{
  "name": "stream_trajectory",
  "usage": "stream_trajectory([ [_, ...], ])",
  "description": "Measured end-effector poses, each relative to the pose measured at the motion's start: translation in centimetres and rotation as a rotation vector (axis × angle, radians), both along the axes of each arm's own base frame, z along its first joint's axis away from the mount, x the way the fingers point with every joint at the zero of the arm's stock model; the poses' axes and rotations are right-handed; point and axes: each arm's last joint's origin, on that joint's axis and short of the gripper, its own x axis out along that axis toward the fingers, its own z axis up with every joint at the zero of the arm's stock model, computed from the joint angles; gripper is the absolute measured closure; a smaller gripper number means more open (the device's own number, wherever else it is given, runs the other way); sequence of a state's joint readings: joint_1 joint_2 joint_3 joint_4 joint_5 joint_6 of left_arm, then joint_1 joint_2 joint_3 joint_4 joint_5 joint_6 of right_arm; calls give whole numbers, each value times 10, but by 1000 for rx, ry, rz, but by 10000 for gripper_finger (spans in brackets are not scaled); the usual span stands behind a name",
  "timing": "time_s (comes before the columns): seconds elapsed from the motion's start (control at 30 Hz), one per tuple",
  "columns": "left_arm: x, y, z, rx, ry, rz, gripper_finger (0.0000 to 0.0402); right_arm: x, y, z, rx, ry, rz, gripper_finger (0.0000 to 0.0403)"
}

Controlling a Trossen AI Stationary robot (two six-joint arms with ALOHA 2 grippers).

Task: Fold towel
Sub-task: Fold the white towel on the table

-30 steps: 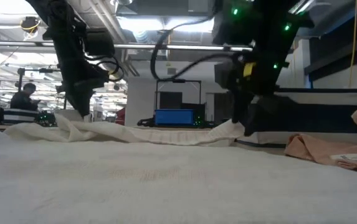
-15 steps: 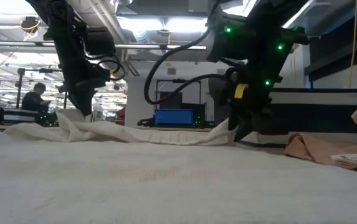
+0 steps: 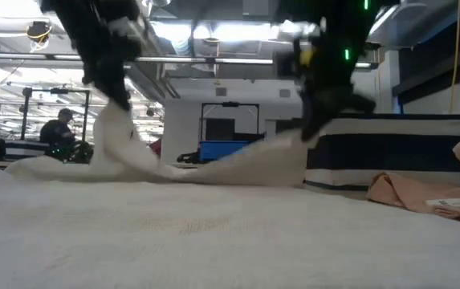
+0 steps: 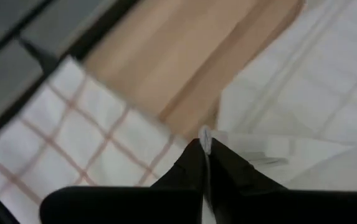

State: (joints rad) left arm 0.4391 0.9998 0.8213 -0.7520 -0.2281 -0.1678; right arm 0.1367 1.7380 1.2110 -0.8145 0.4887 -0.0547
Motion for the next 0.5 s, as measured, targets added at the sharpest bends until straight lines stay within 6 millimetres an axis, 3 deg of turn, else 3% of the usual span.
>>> stream_trajectory([
  [0.23,-29,-18,59,254,-136,-130,400,-1,-9,62,22,-162,-48,397],
  [0.37,-41,-20,79,466,-153,-134,400,-2,-28,90,-43,-260,-126,396],
  [0.5,-47,-18,90,617,-134,-85,400,-4,-58,105,-87,-311,-229,399],
])
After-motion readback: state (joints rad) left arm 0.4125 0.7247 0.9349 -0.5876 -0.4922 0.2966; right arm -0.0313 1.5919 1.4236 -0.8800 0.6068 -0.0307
